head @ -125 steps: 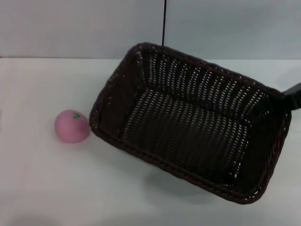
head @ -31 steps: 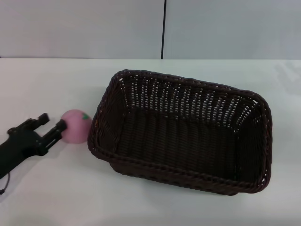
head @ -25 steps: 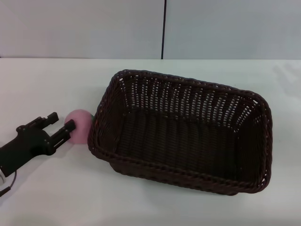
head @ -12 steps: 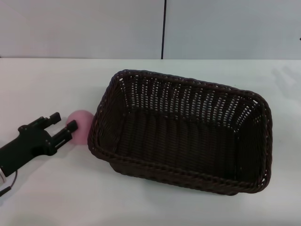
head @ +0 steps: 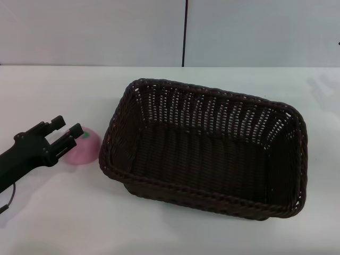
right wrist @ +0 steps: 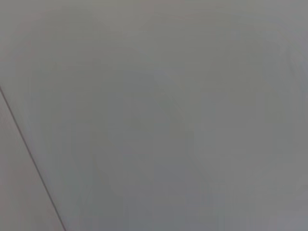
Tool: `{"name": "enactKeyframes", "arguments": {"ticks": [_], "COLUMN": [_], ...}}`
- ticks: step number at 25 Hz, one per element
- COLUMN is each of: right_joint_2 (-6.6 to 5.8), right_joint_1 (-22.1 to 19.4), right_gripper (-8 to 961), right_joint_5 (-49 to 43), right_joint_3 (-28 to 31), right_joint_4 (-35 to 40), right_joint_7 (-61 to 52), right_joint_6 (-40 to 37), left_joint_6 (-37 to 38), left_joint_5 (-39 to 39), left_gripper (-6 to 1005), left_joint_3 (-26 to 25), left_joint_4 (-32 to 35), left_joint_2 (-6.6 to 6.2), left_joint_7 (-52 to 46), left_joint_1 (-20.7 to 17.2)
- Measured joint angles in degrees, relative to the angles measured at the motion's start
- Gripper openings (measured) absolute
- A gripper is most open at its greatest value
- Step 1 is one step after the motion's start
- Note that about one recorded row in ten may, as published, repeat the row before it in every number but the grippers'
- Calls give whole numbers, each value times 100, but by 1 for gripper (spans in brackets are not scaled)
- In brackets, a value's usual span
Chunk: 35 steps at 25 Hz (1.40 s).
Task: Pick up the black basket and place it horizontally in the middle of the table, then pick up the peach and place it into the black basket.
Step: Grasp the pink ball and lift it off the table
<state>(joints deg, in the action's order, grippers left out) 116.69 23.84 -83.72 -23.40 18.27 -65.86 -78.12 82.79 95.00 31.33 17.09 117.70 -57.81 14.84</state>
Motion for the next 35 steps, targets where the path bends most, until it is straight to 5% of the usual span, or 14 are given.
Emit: {"name": "enactKeyframes", "arguments": {"ticks": [35], "right_joint_2": [12], "right_joint_1": [42], "right_gripper": [399], "right_joint_5": [23], "right_joint_3": [12], "right_joint_4": [-114], "right_joint_7": [74], "right_joint_6": [70], "left_joint_6": [-827], "left_joint_5": [16], "left_gripper": [583], "left_joint_3": [191], "left_joint_4": [-287], "left_joint_2": [56], "left_joint_7": [453], "left_joint_1": [85]}}
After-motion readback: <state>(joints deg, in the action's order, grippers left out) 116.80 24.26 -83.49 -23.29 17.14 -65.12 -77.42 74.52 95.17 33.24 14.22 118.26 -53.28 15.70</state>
